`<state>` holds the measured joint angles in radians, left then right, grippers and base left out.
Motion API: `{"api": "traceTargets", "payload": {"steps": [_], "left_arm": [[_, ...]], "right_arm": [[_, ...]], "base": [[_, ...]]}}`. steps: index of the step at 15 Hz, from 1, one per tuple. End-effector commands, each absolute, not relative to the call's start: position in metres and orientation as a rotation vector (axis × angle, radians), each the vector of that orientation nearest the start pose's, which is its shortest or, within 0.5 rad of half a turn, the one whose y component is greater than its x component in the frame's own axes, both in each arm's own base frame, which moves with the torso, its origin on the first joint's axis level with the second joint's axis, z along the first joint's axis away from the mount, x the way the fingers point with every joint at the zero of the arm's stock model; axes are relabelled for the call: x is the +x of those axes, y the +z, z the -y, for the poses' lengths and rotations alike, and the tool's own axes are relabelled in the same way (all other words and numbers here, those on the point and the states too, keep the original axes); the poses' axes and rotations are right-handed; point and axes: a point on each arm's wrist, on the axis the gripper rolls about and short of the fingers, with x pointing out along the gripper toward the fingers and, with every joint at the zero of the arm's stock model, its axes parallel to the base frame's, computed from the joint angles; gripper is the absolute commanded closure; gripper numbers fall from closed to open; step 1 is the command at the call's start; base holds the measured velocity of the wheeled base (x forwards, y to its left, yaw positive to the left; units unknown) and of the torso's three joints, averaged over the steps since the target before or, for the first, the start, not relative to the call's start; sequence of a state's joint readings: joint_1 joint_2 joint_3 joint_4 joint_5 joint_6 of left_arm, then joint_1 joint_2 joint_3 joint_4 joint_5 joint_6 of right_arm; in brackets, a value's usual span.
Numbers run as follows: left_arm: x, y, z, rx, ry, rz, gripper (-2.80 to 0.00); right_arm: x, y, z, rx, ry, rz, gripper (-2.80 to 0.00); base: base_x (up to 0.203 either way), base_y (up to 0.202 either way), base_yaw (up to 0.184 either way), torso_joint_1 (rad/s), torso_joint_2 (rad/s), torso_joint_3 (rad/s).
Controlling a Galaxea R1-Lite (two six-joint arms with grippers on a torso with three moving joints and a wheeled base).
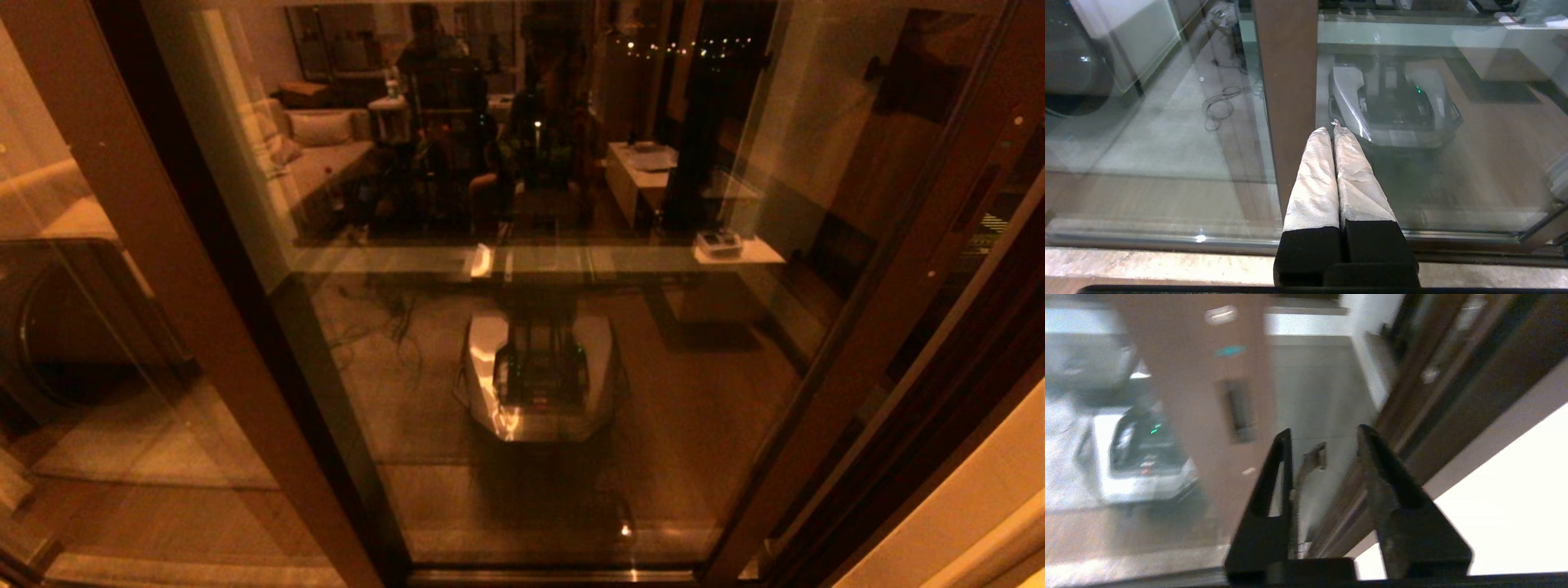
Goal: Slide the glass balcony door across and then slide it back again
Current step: Open the slid door
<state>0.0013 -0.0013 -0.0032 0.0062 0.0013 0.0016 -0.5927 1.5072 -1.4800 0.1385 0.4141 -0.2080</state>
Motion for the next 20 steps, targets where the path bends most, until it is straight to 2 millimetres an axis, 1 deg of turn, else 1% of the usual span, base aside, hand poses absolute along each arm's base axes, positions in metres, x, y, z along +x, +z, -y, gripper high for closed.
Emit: {"api": "traceTargets", "payload": {"steps": [1, 2, 5, 10, 12, 14, 16, 20], "left_arm": [[-0.023, 0.076, 0.0, 0.002, 0.003, -0.002, 0.0], [-0.023, 0.076, 0.0, 0.002, 0.003, -0.002, 0.0], [-0.023, 0.076, 0.0, 0.002, 0.003, -0.001, 0.0], [-0.023, 0.076, 0.0, 0.002, 0.003, -0.002, 0.0], [-0.023, 0.076, 0.0, 0.002, 0.003, -0.001, 0.0], [-0.023, 0.076, 0.0, 0.002, 0.003, -0.001, 0.0], [-0.023, 0.076, 0.0, 0.002, 0.003, -0.001, 0.0], [-0.023, 0.076, 0.0, 0.002, 0.003, -0.002, 0.0]], "right_arm": [[0.244, 0.341, 0.154, -0.084, -0.177, -0.204, 0.0], [0.252, 0.339, 0.159, -0.063, -0.178, -0.207, 0.0], [0.277, 0.332, 0.162, 0.008, -0.156, -0.195, 0.0], [0.31, 0.317, 0.166, 0.036, -0.124, -0.145, 0.0], [0.323, 0.312, 0.161, 0.04, -0.116, -0.139, 0.0], [0.337, 0.31, 0.15, 0.06, -0.143, -0.12, 0.0], [0.341, 0.309, 0.141, 0.064, -0.126, -0.121, 0.0], [0.344, 0.309, 0.134, 0.086, -0.107, -0.122, 0.0]], "base": [[0.0, 0.0, 0.0, 0.0, 0.0, 0.0], [0.0, 0.0, 0.0, 0.0, 0.0, 0.0], [0.0, 0.0, 0.0, 0.0, 0.0, 0.0], [0.0, 0.0, 0.0, 0.0, 0.0, 0.0], [0.0, 0.0, 0.0, 0.0, 0.0, 0.0], [0.0, 0.0, 0.0, 0.0, 0.0, 0.0], [0.0, 0.0, 0.0, 0.0, 0.0, 0.0], [0.0, 0.0, 0.0, 0.0, 0.0, 0.0]]}}
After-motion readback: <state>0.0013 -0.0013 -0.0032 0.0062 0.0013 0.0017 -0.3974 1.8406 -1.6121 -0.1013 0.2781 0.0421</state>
